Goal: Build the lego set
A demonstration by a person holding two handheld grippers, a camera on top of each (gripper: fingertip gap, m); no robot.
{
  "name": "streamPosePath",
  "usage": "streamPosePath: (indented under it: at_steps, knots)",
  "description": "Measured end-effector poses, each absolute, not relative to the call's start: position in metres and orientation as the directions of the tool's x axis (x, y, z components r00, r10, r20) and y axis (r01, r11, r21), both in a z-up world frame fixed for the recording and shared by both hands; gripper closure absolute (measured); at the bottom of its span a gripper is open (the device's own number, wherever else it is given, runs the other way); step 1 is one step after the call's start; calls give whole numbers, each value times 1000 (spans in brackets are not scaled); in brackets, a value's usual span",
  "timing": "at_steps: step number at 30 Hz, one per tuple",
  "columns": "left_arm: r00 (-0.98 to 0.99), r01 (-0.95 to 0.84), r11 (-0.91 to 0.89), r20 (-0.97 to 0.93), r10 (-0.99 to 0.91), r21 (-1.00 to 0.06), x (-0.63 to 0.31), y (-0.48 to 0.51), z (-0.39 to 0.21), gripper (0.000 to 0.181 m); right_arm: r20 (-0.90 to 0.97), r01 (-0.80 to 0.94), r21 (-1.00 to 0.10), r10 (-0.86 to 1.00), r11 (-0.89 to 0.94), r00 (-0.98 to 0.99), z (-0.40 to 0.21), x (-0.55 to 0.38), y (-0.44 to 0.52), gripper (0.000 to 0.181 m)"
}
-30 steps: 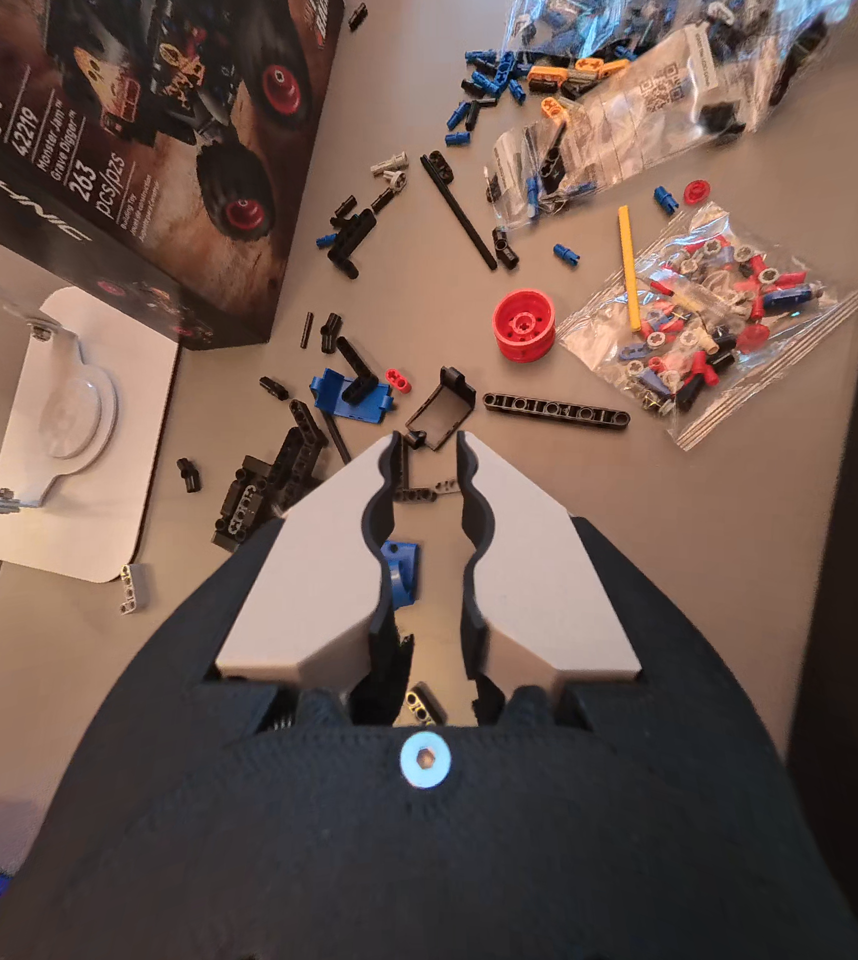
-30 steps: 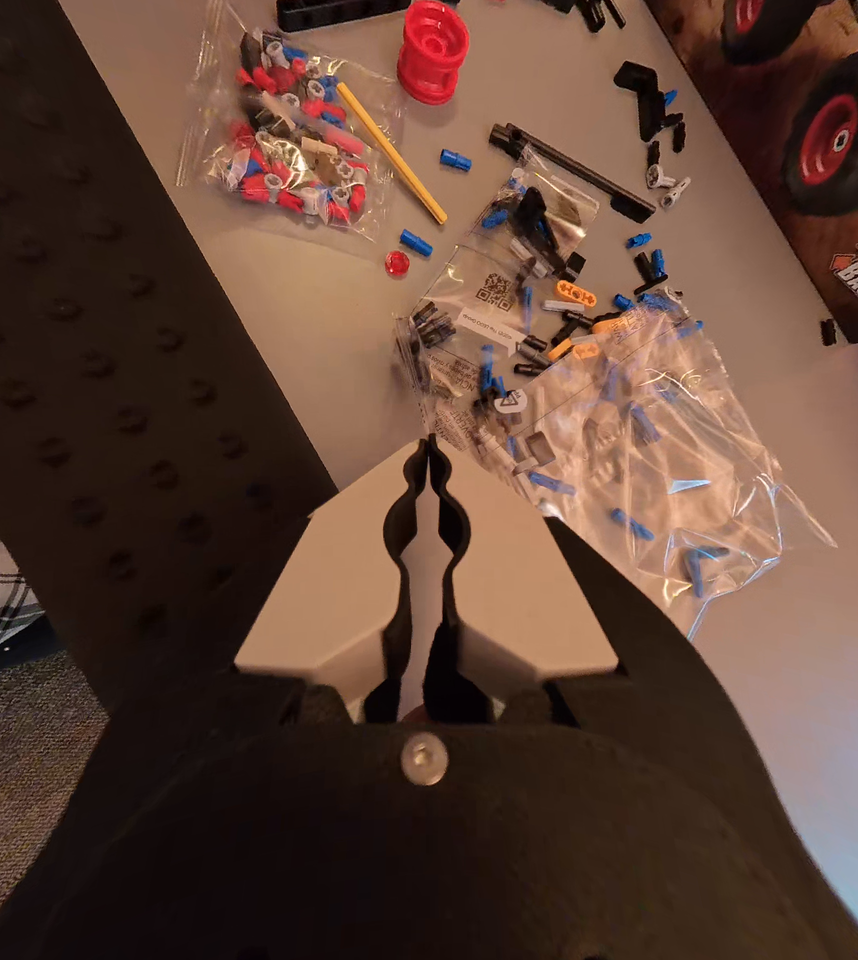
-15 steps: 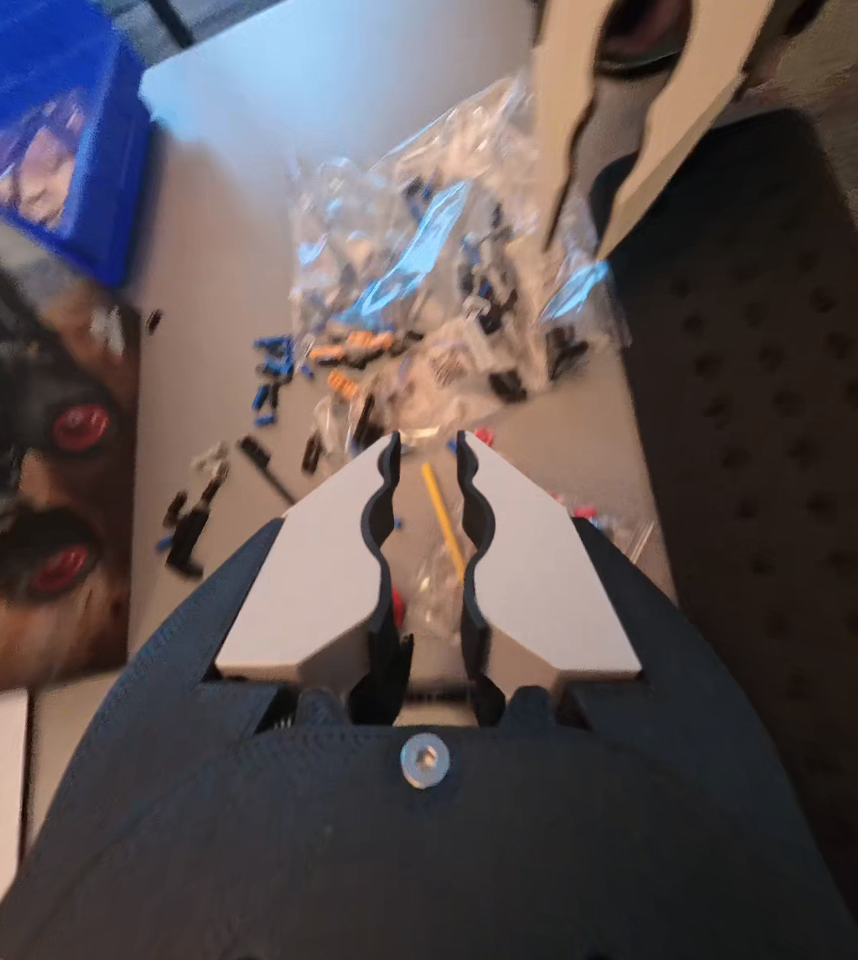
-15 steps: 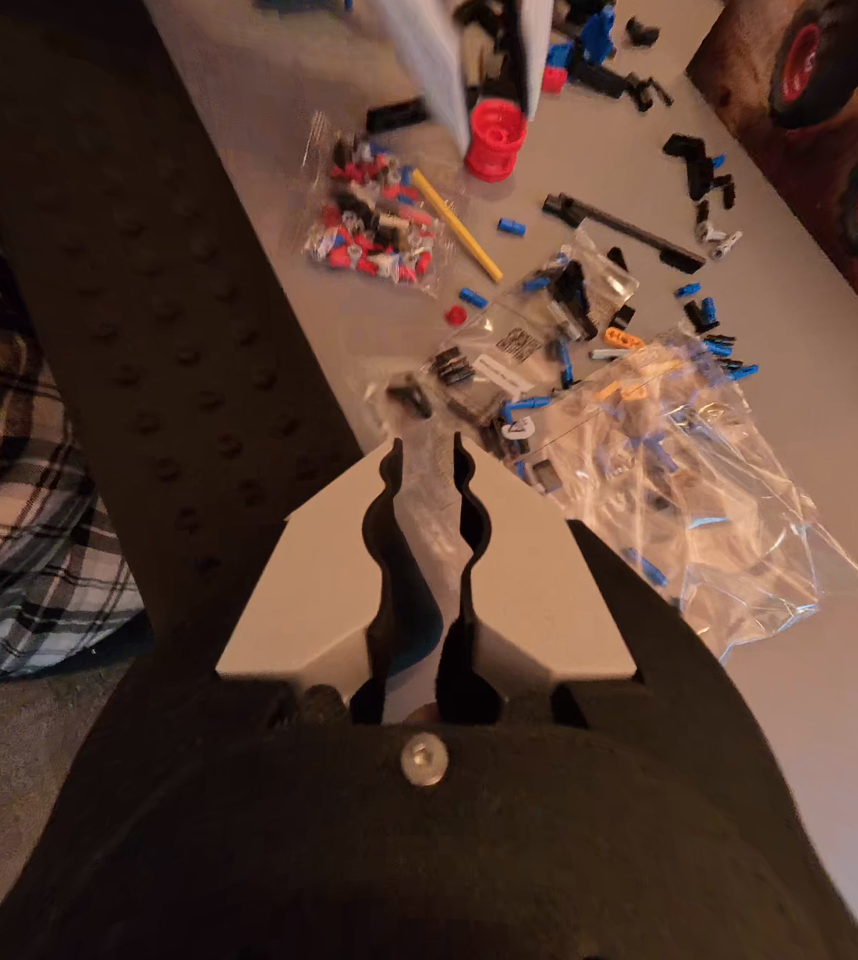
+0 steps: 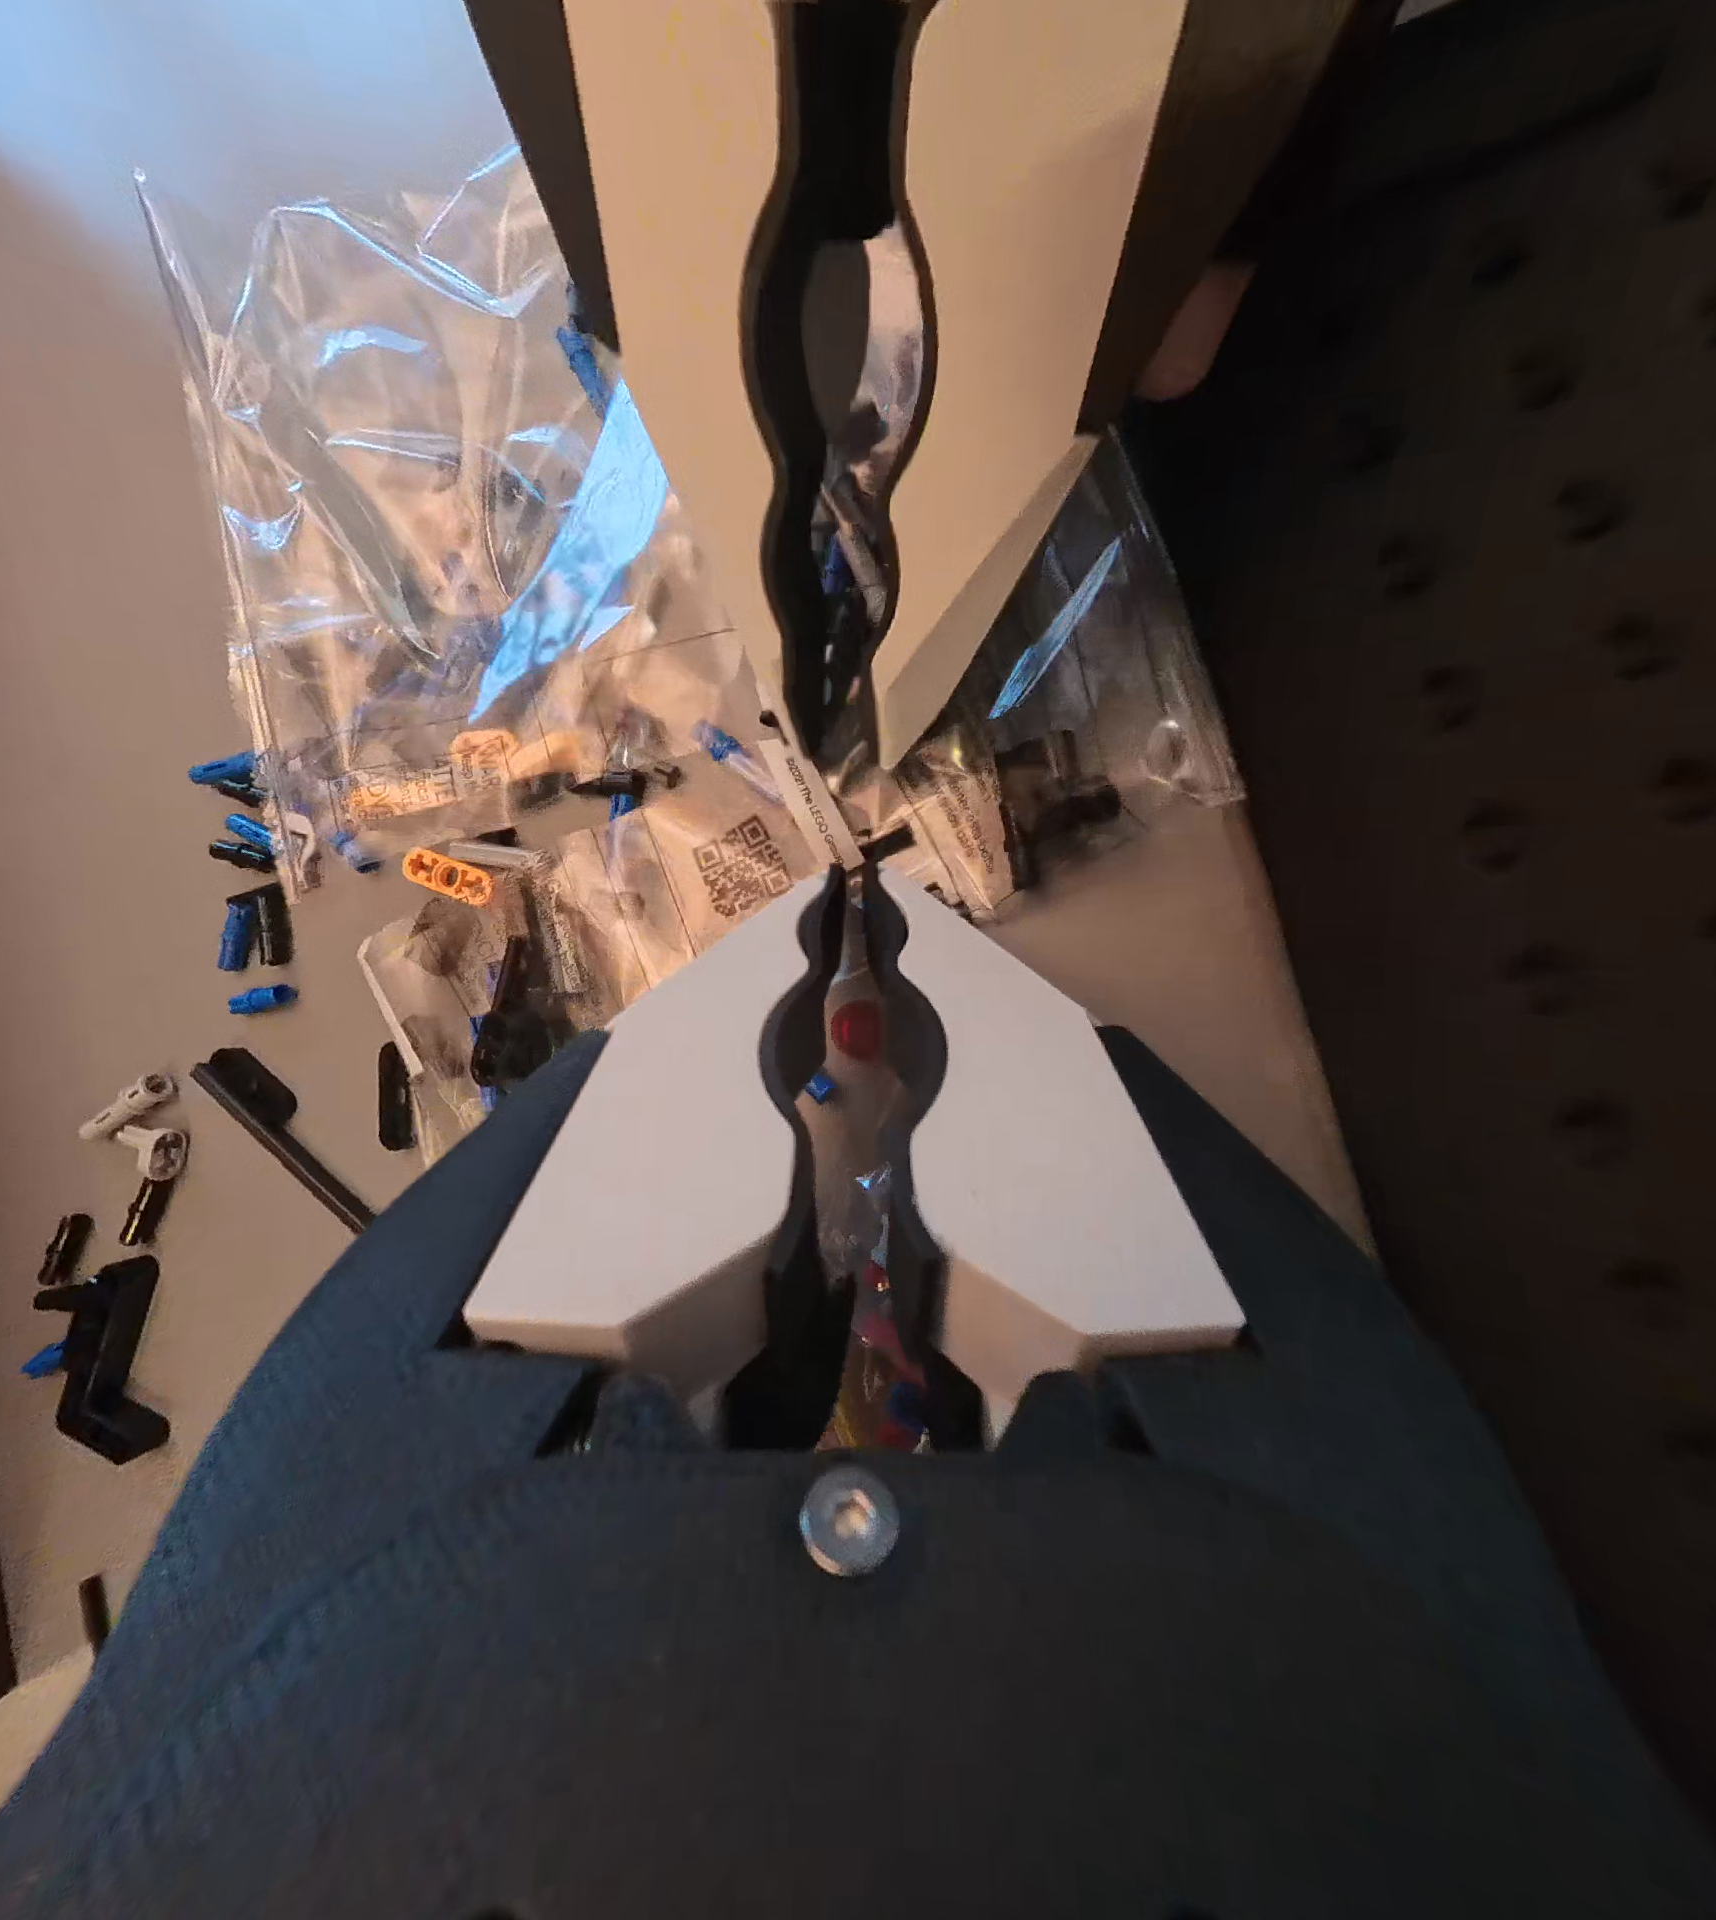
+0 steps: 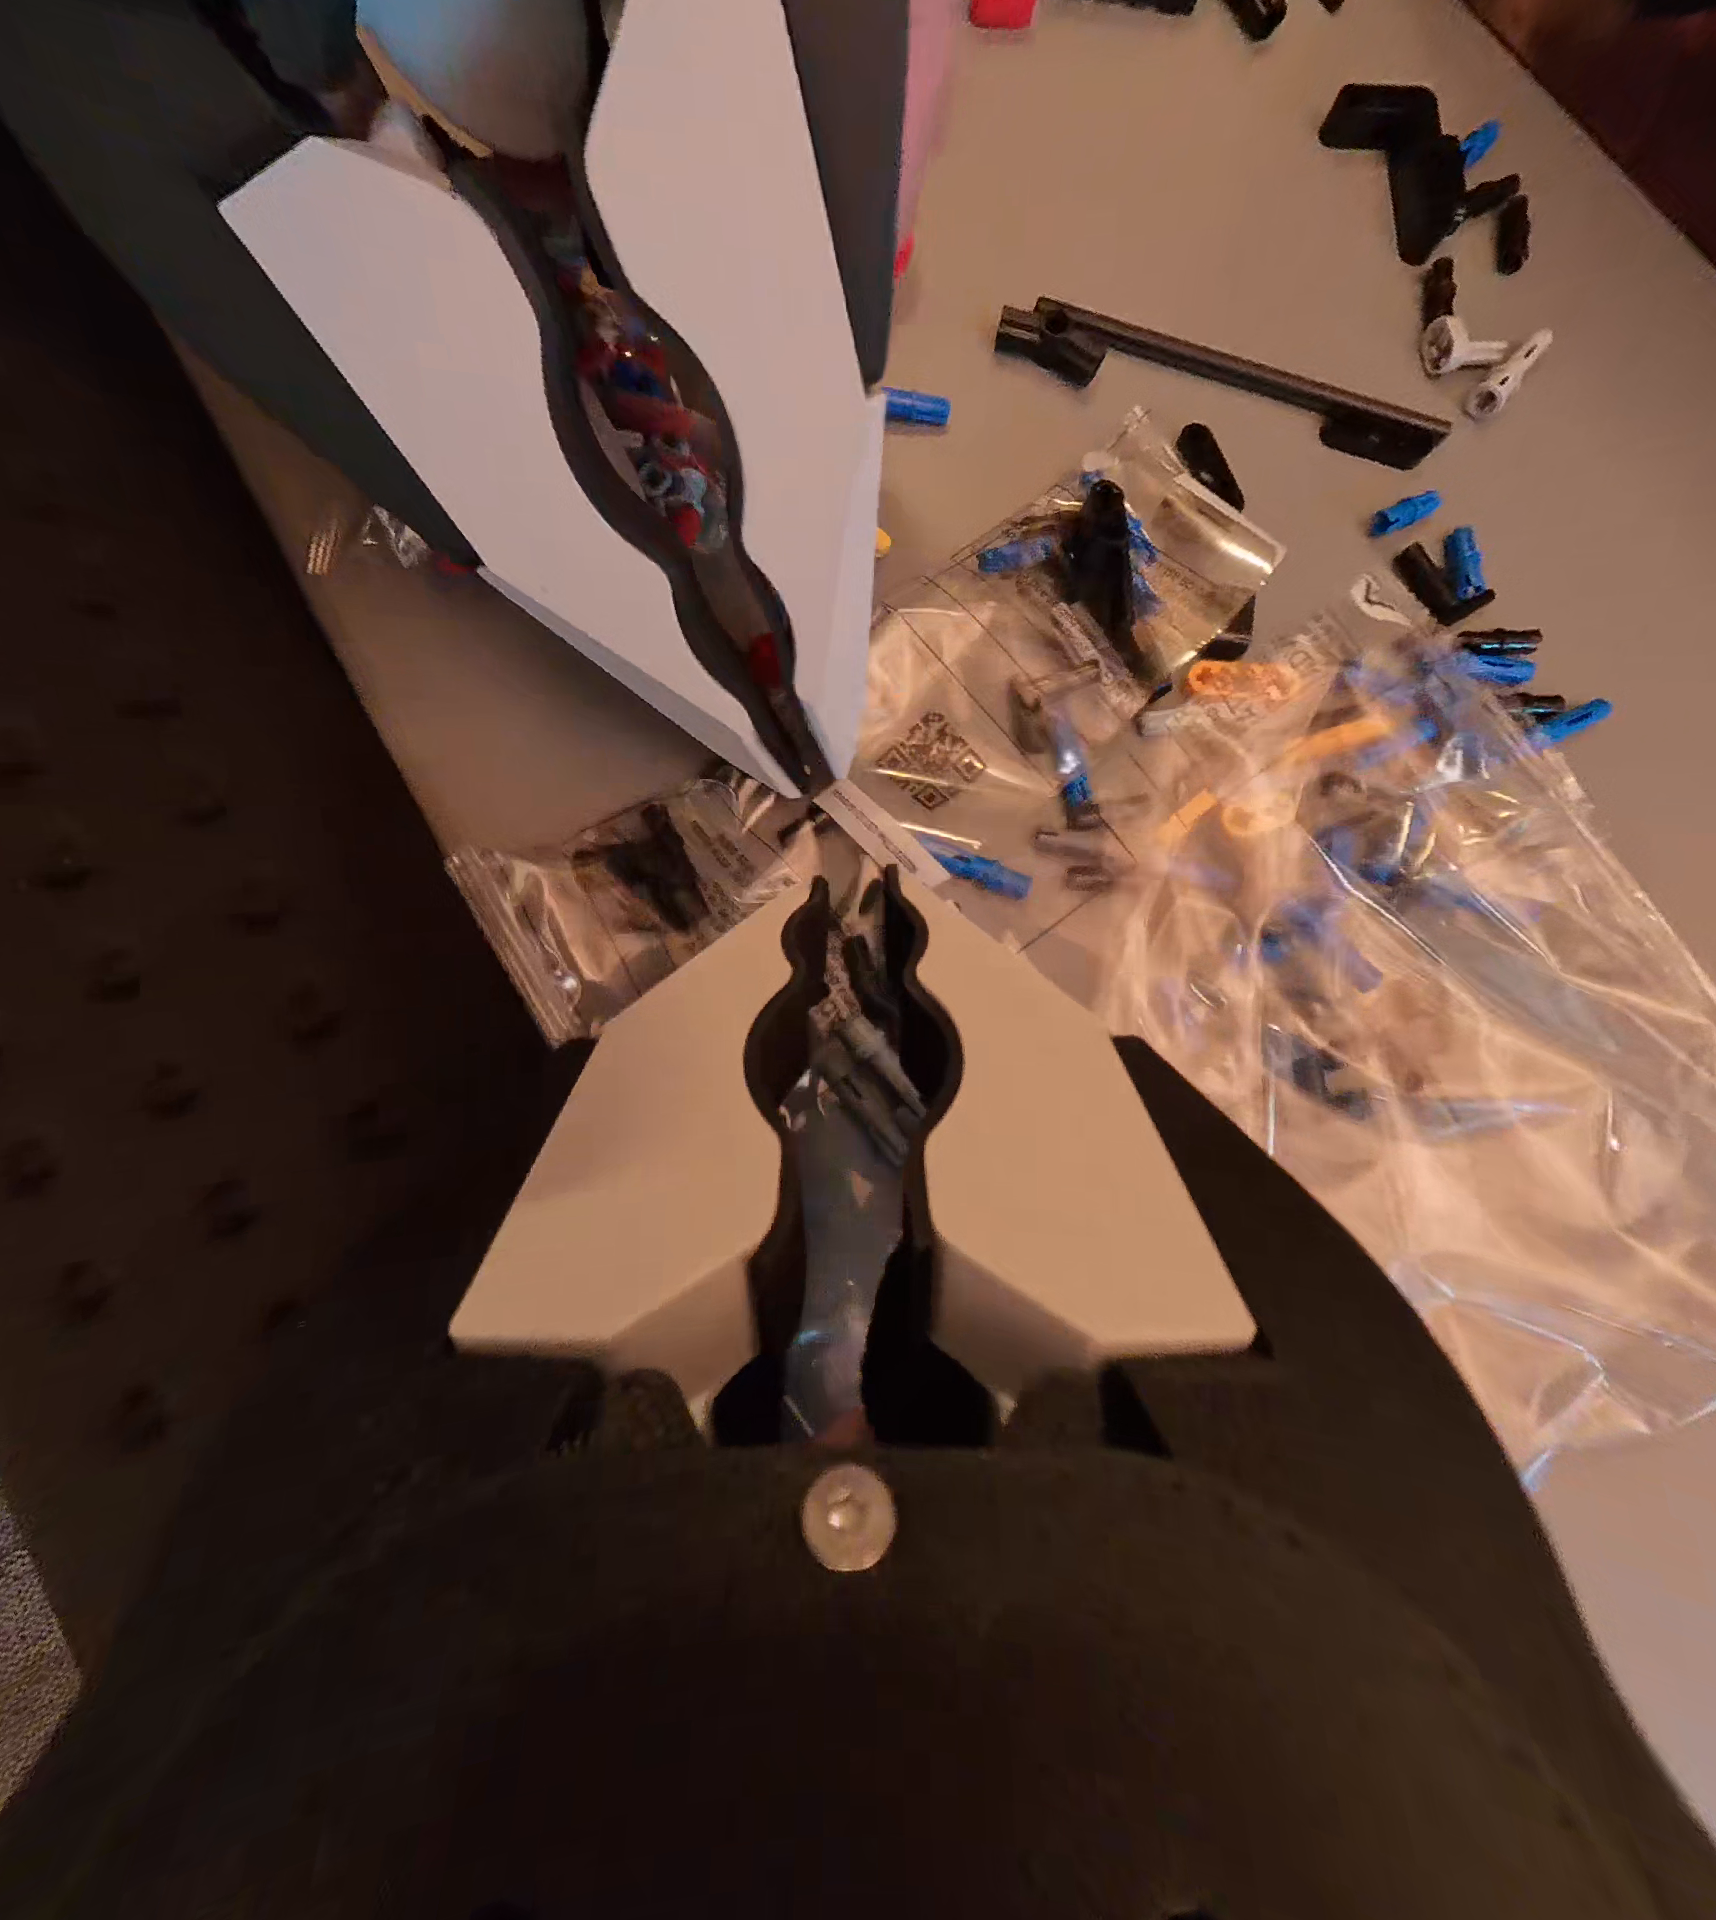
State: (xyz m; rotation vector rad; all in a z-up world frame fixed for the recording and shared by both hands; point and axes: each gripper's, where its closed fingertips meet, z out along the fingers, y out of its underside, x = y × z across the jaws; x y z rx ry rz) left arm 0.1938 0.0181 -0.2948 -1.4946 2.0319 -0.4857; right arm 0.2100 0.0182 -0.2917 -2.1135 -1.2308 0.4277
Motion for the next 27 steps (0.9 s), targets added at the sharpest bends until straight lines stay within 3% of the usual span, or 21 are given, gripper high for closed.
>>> streamPosePath:
  at_steps: [5,27]
  knots:
    - [-216,-749,285,-186,-958,-598,192,16,-297,181,40,650,-663,849,-372,527,-293,217,22,166]
    - [-212,-752,276,-176,-961,-599,188,12,-297,181,139,727,-635,887,-262,441,-294,213,28,179]
